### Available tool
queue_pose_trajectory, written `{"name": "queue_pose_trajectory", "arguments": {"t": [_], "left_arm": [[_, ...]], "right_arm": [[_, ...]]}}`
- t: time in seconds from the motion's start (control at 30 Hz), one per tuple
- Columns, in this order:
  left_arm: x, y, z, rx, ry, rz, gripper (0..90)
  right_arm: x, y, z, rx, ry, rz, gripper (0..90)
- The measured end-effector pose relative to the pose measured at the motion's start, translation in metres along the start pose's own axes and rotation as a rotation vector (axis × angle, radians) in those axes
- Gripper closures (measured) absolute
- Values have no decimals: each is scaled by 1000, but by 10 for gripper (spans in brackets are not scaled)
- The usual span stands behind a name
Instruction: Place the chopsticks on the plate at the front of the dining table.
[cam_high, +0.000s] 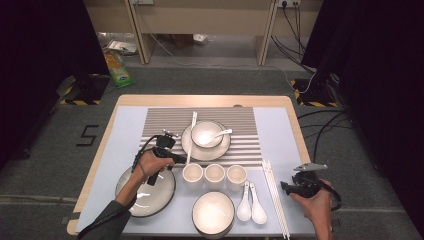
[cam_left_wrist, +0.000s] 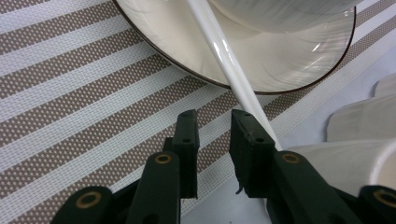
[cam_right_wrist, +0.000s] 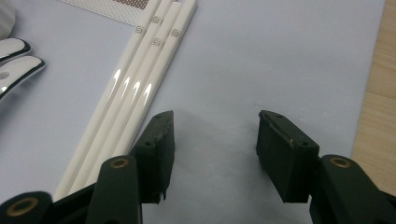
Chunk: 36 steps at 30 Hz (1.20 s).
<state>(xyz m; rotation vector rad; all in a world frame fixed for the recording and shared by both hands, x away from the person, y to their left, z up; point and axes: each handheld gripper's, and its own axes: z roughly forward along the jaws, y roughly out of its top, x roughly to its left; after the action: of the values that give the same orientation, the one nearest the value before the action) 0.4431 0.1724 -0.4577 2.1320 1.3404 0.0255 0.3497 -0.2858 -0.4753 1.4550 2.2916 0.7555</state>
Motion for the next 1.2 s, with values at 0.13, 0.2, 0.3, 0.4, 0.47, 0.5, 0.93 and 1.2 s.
{"name": "queue_pose_trajectory", "arguments": {"t": [0.13,0.2,0.3,0.4,0.47,0.5,0.93,1.2], "left_arm": [[4,0,-6,-20,8,-14,697],[5,1,-9,-37,6,-25,686],[4,3,-12,-47,8,-23,675],[2,4,-13,-65,10,-26,652],[0,5,-13,-69,16,-25,645],[0,6,-13,-80,22,-29,637],[-1,24,-1,-119,122,-58,616],[3,29,11,-110,147,-73,612]], "right_arm": [[0,0,0,-1,0,0,466],[0,0,0,1,-1,1,466],[0,0,0,2,-4,-5,466],[0,0,0,1,-4,-3,466],[0,0,0,1,-4,-2,466],[0,0,0,1,-3,-2,466],[0,-1,0,-3,0,4,466],[0,-1,0,-6,2,2,466]]}}
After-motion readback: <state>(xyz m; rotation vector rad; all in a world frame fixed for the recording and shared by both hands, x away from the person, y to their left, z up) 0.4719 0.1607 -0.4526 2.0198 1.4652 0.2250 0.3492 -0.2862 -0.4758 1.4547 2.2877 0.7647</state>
